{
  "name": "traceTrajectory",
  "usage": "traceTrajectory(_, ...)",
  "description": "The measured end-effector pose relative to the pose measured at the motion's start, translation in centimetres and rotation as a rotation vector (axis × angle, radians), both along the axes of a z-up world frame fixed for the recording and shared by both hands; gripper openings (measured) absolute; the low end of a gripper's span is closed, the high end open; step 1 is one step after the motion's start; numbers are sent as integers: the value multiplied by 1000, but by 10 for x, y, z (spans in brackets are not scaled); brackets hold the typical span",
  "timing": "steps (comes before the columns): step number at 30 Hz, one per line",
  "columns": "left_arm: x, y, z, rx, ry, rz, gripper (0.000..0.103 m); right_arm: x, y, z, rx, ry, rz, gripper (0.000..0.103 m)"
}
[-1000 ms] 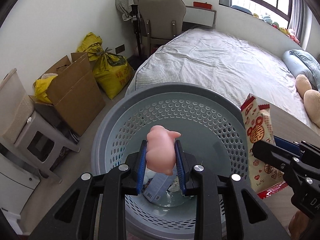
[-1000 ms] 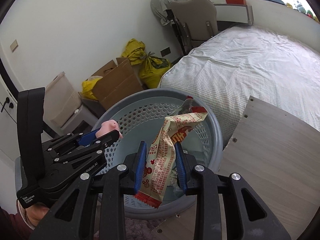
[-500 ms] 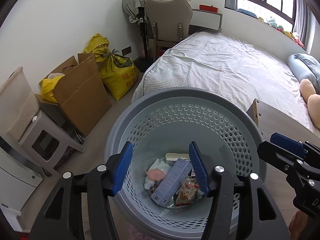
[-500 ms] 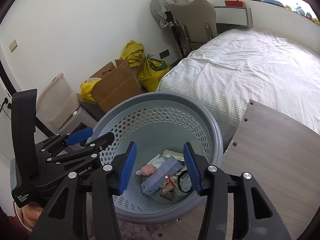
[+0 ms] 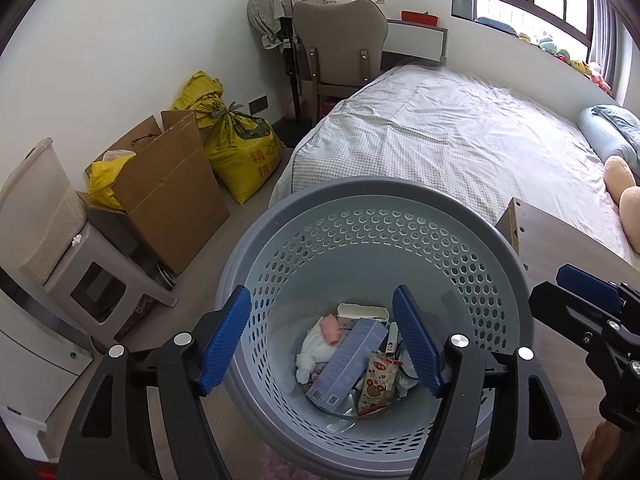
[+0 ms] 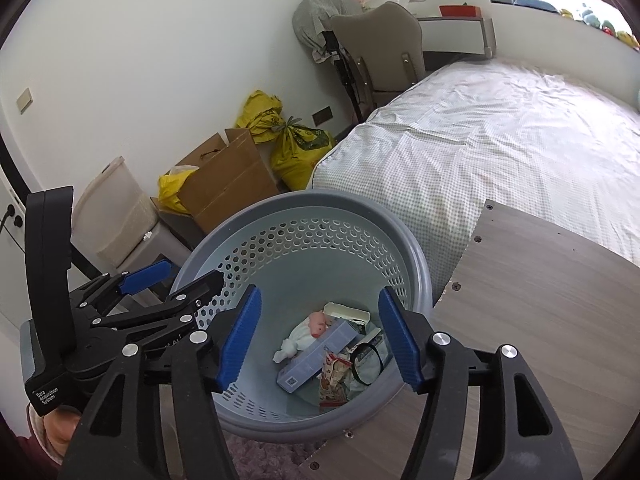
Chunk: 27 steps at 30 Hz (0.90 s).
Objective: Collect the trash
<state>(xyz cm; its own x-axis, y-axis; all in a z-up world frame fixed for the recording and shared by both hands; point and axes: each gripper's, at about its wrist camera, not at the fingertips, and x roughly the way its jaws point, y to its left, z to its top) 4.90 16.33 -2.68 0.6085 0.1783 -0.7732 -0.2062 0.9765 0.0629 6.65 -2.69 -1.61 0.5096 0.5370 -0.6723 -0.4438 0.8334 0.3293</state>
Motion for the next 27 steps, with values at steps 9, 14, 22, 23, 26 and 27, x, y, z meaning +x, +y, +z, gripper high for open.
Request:
traceTrajectory(9, -2, 3, 1, 10, 3, 16, 77, -3, -4, 2, 4, -12, -11, 69)
traceTrajectory(14, -2, 3, 2, 9, 5, 20, 78, -4, -6, 2, 4, -13, -17, 70)
traceTrajectory(22, -4, 4, 2, 11, 10, 26, 79, -6, -8, 3, 9, -18, -23, 73)
traceTrajectory(23, -5, 4, 2, 12, 10, 27, 80, -6, -9, 3, 10, -19, -24, 73)
traceTrajectory(26, -6, 3, 3, 18, 9, 31, 82, -7, -11, 3, 12, -18, -26, 73)
traceTrajectory(27, -6, 3, 3, 21, 8, 31, 82, -7, -11, 3, 12, -18, -27, 73)
